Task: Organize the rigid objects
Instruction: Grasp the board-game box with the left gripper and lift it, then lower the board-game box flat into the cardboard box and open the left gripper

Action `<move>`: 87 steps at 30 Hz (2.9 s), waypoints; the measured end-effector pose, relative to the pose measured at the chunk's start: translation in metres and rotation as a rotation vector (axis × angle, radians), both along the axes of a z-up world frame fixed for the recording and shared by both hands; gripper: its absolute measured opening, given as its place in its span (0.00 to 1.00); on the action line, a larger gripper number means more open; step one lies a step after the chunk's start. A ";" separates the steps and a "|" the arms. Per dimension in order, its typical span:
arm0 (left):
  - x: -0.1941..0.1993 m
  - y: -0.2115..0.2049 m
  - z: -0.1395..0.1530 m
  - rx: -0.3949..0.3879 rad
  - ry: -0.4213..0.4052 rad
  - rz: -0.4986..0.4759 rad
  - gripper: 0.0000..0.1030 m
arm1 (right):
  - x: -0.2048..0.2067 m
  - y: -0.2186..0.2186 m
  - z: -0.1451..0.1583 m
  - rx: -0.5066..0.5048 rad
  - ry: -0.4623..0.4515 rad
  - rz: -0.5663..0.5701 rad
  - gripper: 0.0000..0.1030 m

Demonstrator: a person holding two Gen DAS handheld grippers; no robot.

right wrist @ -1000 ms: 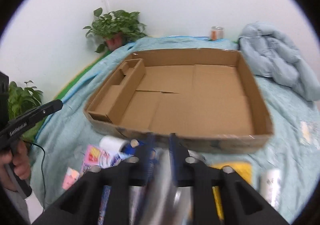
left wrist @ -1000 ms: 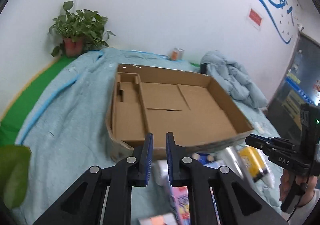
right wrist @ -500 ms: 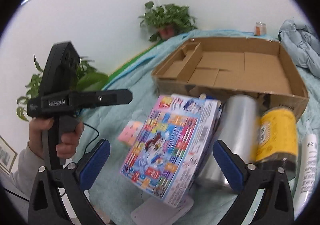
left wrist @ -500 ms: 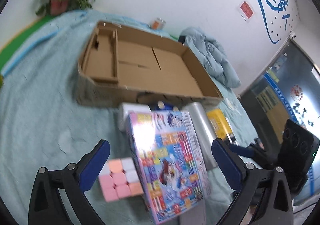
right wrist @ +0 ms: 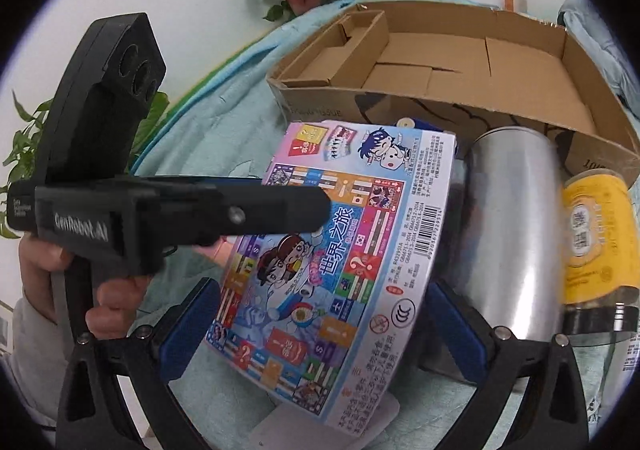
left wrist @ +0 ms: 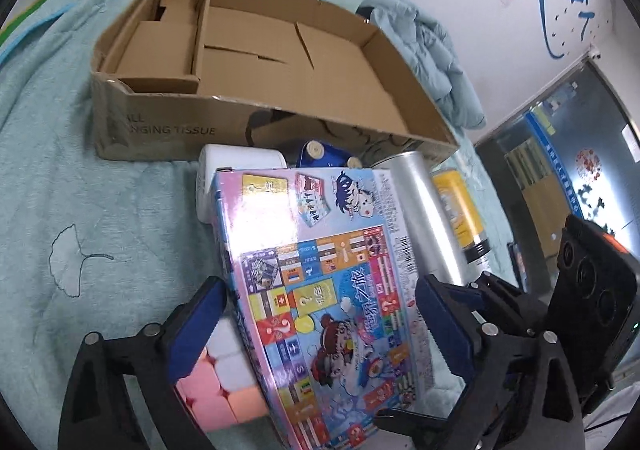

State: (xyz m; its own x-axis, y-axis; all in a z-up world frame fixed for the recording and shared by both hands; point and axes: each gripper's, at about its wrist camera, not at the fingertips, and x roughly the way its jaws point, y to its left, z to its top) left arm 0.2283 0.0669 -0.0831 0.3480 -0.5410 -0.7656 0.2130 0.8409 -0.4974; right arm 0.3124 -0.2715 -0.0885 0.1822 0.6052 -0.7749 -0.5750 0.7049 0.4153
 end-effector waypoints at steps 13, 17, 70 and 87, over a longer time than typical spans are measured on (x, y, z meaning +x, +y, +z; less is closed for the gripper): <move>0.020 -0.026 -0.024 0.084 0.060 -0.001 0.89 | -0.006 0.030 -0.012 -0.185 -0.088 -0.023 1.00; 0.019 -0.022 -0.026 0.060 0.056 0.027 0.84 | -0.006 0.026 -0.010 -0.177 -0.092 -0.026 1.00; 0.213 -0.046 0.200 0.206 -0.379 0.079 0.72 | 0.184 0.014 0.110 -0.011 -0.267 -0.261 0.91; 0.264 -0.029 0.025 0.342 -0.064 0.111 0.55 | 0.215 0.060 -0.027 -0.165 0.017 -0.143 0.78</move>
State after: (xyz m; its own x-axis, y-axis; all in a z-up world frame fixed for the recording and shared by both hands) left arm 0.4924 0.0375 -0.0577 0.4434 -0.2134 -0.8705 0.1330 0.9762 -0.1715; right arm 0.5274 -0.2114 -0.1151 0.2432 0.4390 -0.8650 -0.4579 0.8381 0.2966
